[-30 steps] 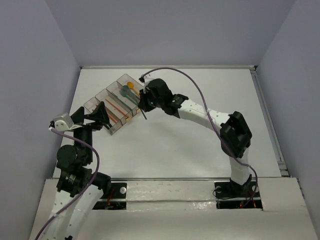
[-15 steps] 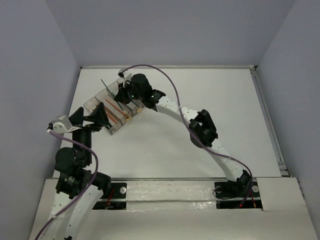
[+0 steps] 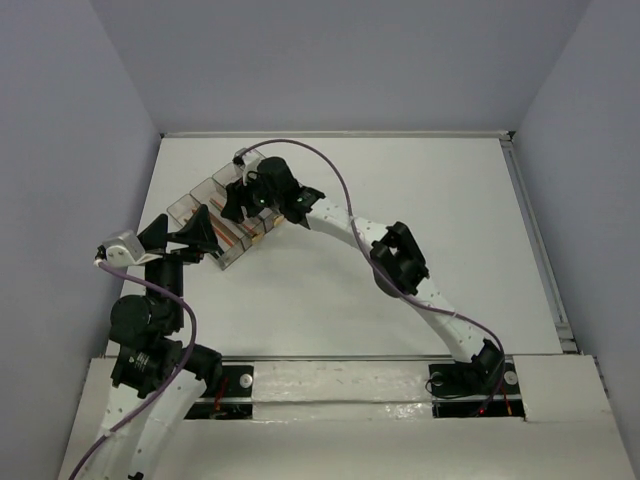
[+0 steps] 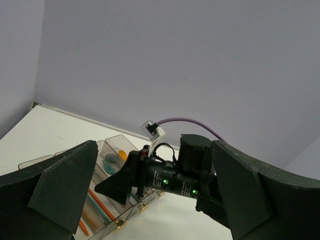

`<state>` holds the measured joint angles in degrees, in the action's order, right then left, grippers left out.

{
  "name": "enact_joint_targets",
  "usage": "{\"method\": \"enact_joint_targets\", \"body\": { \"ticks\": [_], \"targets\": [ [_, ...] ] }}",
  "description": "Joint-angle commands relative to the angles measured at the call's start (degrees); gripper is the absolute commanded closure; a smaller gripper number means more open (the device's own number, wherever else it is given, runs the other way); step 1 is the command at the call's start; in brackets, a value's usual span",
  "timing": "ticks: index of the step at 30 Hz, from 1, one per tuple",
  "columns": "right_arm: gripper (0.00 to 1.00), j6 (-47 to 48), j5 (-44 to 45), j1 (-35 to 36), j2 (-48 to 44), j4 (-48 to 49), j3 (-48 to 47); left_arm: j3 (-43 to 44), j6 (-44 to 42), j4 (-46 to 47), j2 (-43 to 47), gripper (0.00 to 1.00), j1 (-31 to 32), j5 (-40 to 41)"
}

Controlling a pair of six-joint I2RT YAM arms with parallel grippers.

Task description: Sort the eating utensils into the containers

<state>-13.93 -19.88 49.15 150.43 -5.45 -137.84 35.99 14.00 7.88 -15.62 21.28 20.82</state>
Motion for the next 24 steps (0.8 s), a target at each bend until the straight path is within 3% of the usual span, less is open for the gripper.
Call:
{"method": "enact_joint_targets", "body": {
  "ticks": [1, 7, 10, 11, 12, 15, 18, 21, 24],
  "targets": [
    [0.21, 0.3, 0.0, 0.7, -5.3, 4.2, -0.4, 1.4, -0.4, 2.7, -0.1, 0.01, 0.3, -0.1],
    [0.19, 1.1, 3.8, 0.7, -17.8, 10.4, 7.5, 1.6, -0.3, 2.1, -0.1, 0.01, 0.3, 1.2],
    [0.11, 1.7, 8.3, 0.7, -26.1, 14.5, 21.1, 1.6, -0.5, 1.8, 0.0, 0.01, 0.3, 1.4],
    [0.06, 2.4, 9.5, 0.7, -32.6, 17.2, 29.6, 1.6, -0.5, 1.7, -0.2, 0.01, 0.3, 1.3],
    [0.0, 2.9, 13.5, 0.7, -36.1, 18.8, 34.3, 1.6, -0.6, 1.6, -0.2, 0.01, 0.3, 1.2],
    [0.0, 5.5, 22.7, 0.2, -51.0, 26.3, 53.7, 2.0, -0.3, 1.1, -0.7, 0.01, 0.3, 1.0],
    [0.0, 8.8, 36.2, -0.4, -61.6, 27.7, 64.2, 2.8, 0.1, 1.0, -1.3, 0.01, 0.3, 0.2],
    [0.0, 10.4, 55.8, -0.9, -77.4, 24.6, 73.0, 4.3, 0.1, 0.4, -2.7, 0.01, 0.3, -0.3],
    [0.0, 11.0, 62.7, -0.9, -86.6, 24.6, 81.2, 5.3, 0.2, -0.4, -4.2, 0.01, 0.3, -0.7]
  ]
}}
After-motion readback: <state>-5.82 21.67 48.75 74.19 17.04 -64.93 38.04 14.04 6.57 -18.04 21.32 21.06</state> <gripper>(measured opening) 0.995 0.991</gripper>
